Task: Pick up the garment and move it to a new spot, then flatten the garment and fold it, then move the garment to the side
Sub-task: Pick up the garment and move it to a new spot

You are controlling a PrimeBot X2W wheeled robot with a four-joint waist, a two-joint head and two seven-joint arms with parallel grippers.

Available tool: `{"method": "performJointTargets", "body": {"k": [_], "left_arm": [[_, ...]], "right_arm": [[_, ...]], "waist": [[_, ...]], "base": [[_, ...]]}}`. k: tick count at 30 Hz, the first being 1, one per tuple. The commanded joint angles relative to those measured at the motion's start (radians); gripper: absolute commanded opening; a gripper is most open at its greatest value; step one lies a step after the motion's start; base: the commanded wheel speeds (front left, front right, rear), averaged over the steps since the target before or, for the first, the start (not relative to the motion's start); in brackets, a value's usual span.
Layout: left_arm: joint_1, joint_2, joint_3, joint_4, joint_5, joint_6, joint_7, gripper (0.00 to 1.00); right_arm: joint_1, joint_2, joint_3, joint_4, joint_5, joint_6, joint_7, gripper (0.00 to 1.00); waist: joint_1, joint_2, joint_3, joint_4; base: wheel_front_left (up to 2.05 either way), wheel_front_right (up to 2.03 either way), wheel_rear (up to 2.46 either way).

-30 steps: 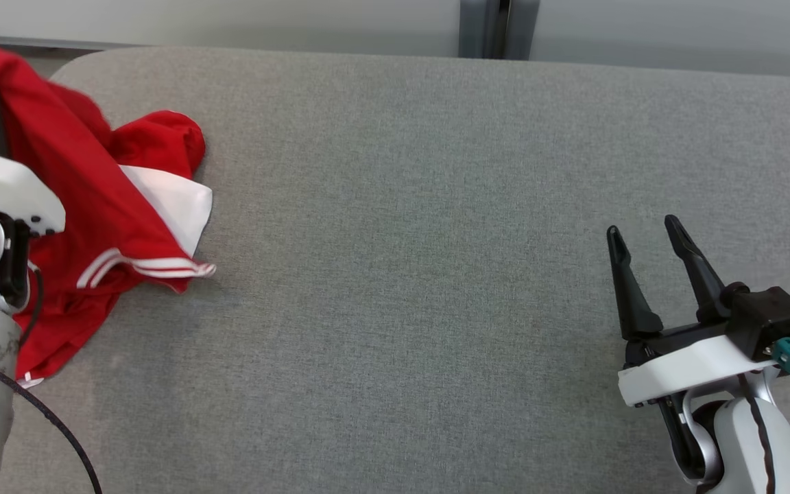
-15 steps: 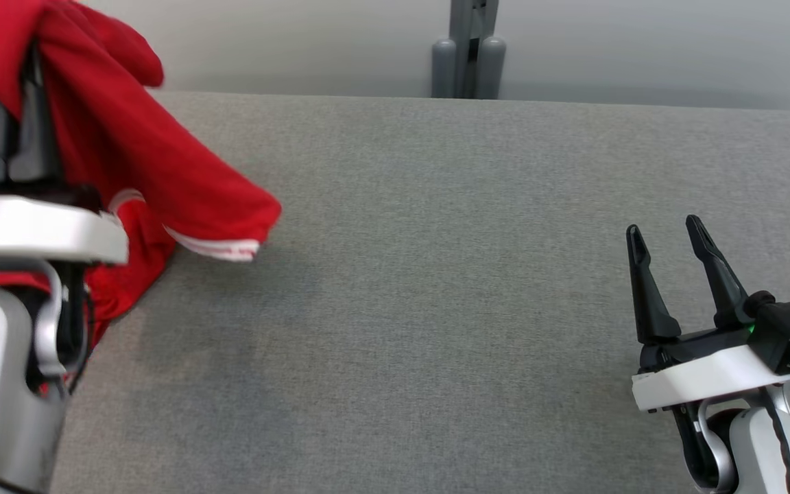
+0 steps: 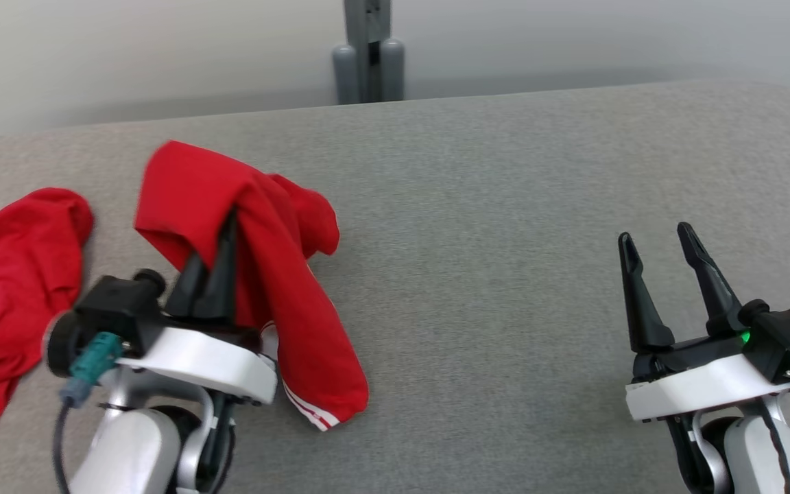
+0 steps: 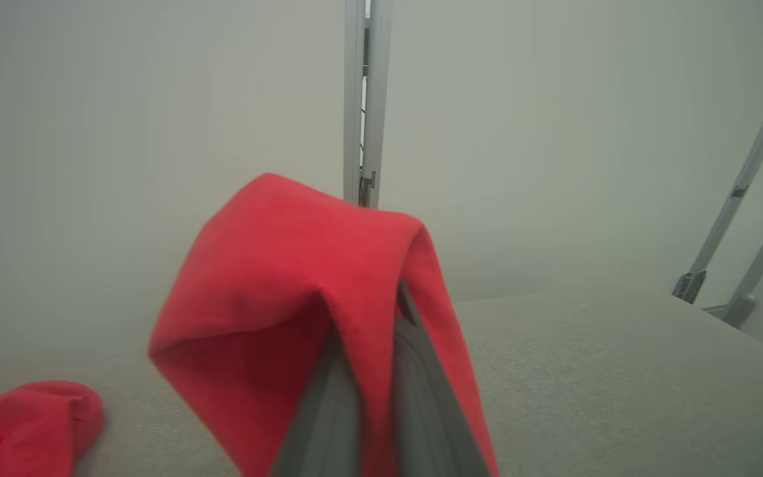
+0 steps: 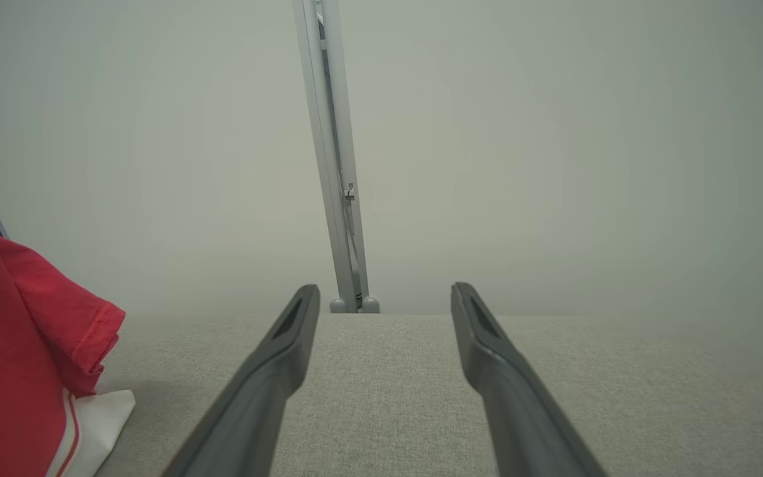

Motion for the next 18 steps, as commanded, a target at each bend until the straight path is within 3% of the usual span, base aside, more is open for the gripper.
{"method": "performJointTargets", "body": {"k": [1, 12, 18], "left_arm": [[0.002, -0.006, -0.009, 0.010, -0.005, -0.008, -0.006, 0.00], [-0.128, -0.068, -0.090, 0.198, -0.002, -0.080, -0.031, 0.00], [-0.165, -0.103, -0.121, 0.331, -0.025, -0.123, -0.044, 0.00]], "right_arm": [[0.009, -0.006, 0.007, 0.000, 0.007, 0.002, -0.004, 1.00], [-0.001, -0.007, 0.011, 0.020, 0.034, 0.002, -0.031, 1.00], [-0.010, -0.006, 0.009, 0.038, 0.052, 0.002, -0.049, 1.00]], "waist": [[0.0000, 0.0000, 0.007, -0.045], [0.0000, 0.0000, 0.057, -0.191], [0.0000, 0.0000, 0.081, -0.224]], "base": [[0.00, 0.00, 0.00], [0.00, 0.00, 0.00], [0.00, 0.00, 0.00]]}}
